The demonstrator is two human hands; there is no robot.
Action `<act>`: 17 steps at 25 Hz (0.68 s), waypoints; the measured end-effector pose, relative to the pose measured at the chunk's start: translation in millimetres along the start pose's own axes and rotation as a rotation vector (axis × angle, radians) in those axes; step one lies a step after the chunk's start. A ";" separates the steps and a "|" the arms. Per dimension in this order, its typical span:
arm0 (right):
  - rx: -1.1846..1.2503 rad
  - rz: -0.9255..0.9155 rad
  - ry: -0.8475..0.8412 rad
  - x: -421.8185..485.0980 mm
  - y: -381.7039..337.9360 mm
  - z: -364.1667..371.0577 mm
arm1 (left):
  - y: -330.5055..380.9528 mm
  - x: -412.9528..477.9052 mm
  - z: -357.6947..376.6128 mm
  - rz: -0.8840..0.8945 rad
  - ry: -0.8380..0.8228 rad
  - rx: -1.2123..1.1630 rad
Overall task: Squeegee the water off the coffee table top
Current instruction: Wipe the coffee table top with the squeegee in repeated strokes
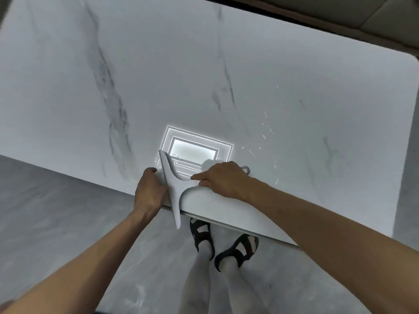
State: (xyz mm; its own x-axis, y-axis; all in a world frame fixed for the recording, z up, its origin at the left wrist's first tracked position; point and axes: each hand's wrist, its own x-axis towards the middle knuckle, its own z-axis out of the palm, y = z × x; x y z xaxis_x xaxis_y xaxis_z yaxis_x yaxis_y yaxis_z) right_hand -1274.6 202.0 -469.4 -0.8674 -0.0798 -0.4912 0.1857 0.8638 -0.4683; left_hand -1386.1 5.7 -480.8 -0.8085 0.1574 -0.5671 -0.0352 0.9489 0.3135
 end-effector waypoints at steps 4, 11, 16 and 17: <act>-0.011 0.287 0.059 -78.1 84.5 -28.5 | 31.2 1.0 17.0 0.177 -0.089 0.029; -0.016 0.686 0.116 -214.7 187.3 -51.7 | 92.4 -16.2 64.9 0.416 -0.209 0.122; -0.016 0.623 0.145 -237.5 179.7 -53.9 | 111.5 -33.9 73.5 0.356 -0.216 0.093; 0.009 0.562 0.131 -233.1 167.6 -47.6 | 112.9 -39.0 73.1 0.348 -0.221 0.095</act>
State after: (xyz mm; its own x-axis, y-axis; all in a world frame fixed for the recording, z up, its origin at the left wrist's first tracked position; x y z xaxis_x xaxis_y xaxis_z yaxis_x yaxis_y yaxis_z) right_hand -1063.3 389.0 -398.3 -0.6845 0.4528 -0.5713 0.6379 0.7514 -0.1688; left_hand -1315.6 126.7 -479.0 -0.6171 0.5176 -0.5927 0.2805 0.8484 0.4488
